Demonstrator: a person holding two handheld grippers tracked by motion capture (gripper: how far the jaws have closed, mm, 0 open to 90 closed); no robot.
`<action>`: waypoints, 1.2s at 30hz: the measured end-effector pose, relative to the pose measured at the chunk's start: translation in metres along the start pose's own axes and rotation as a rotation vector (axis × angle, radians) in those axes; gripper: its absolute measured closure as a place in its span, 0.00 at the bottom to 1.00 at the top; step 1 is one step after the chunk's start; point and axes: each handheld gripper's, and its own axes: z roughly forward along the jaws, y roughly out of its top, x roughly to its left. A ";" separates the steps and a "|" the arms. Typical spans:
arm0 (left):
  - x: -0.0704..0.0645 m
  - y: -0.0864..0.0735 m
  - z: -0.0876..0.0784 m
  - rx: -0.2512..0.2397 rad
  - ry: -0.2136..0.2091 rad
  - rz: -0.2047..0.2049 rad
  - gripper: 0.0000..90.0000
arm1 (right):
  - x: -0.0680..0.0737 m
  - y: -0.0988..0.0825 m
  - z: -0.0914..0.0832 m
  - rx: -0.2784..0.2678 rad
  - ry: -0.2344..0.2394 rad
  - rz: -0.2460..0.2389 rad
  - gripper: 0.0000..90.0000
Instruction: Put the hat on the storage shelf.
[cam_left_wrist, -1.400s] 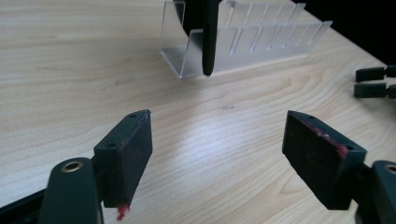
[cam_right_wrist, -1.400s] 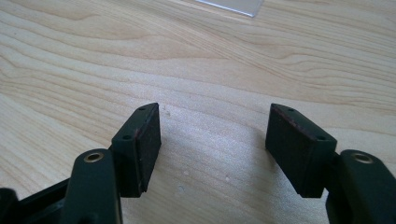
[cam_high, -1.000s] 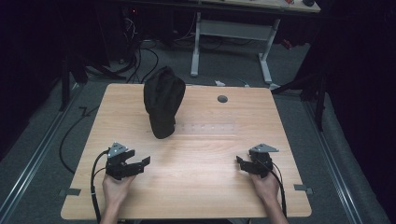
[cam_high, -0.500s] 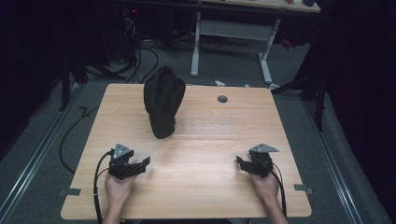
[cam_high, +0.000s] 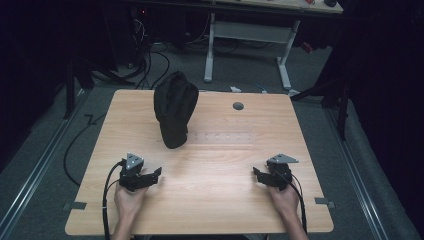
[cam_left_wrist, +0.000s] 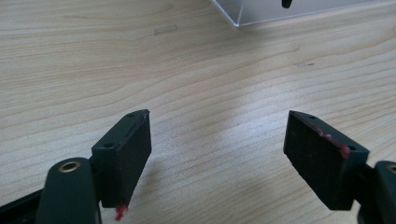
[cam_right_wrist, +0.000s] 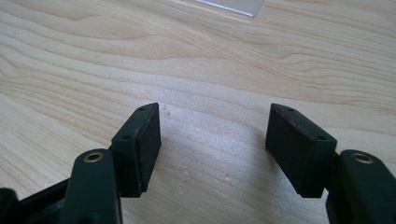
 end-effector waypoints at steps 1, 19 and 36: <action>0.000 -0.001 0.001 0.004 0.004 0.003 0.26 | 0.000 0.000 0.000 0.000 0.000 0.000 0.40; -0.004 -0.012 0.010 0.045 0.063 0.085 0.24 | 0.000 0.000 0.000 0.000 0.000 0.000 0.40; -0.004 -0.012 0.009 0.039 0.069 0.077 0.26 | 0.000 0.000 0.000 0.000 0.000 0.000 0.40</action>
